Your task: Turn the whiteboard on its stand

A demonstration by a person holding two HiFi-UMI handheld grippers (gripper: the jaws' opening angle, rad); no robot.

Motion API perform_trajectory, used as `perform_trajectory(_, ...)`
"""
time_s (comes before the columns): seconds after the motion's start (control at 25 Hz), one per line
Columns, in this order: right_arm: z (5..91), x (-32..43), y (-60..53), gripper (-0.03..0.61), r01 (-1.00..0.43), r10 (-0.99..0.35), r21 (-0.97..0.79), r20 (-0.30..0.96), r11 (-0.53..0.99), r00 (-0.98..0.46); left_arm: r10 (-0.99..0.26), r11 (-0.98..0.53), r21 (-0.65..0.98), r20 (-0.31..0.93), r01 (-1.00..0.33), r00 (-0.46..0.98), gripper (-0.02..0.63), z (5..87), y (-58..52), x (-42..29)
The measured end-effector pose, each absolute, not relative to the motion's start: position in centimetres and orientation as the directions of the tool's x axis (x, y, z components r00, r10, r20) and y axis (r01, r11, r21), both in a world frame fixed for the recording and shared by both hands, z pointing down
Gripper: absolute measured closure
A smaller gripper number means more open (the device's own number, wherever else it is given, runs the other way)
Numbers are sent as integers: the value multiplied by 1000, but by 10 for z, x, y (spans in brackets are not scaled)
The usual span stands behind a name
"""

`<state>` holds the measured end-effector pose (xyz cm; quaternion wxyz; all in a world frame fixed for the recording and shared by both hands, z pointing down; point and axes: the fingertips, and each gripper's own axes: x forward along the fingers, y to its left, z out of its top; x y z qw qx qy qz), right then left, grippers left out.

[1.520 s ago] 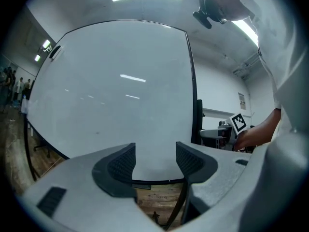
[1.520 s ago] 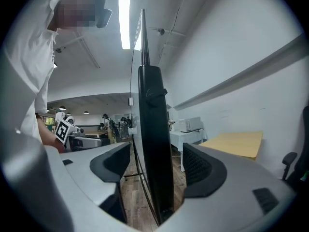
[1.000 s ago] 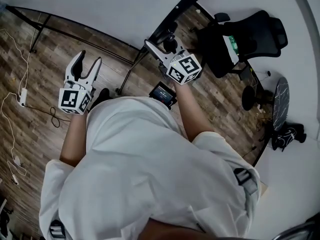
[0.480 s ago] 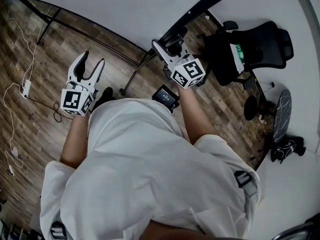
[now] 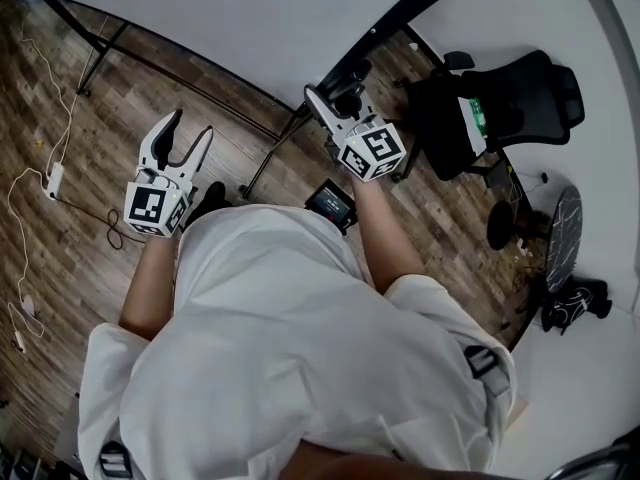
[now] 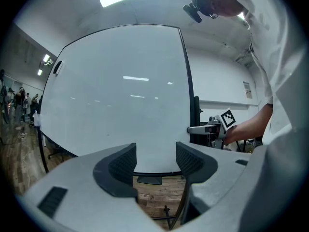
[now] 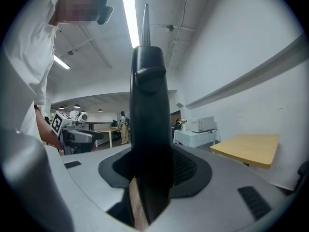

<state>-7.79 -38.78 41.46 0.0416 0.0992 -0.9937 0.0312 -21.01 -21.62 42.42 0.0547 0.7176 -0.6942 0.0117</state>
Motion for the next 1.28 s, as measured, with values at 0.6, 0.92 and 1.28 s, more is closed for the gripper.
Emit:
perform_trajectory(0.6,414,-54,-384,403,-212,-206,-57,96,975,-974,-995,-37,83,90,-996,44,353,425,-202,-179)
perform_trajectory(0.92,414,-34,-382,403,-209,-203,-59,92,976,-975,-995,-36,94,93,-995,45,353,431,-201,-152)
perform_trajectory(1.28,415,-15,-377,403,-210,-205,-56,83,976,-975,-994,-20,119,103,-993,33,353,440,-189,-144)
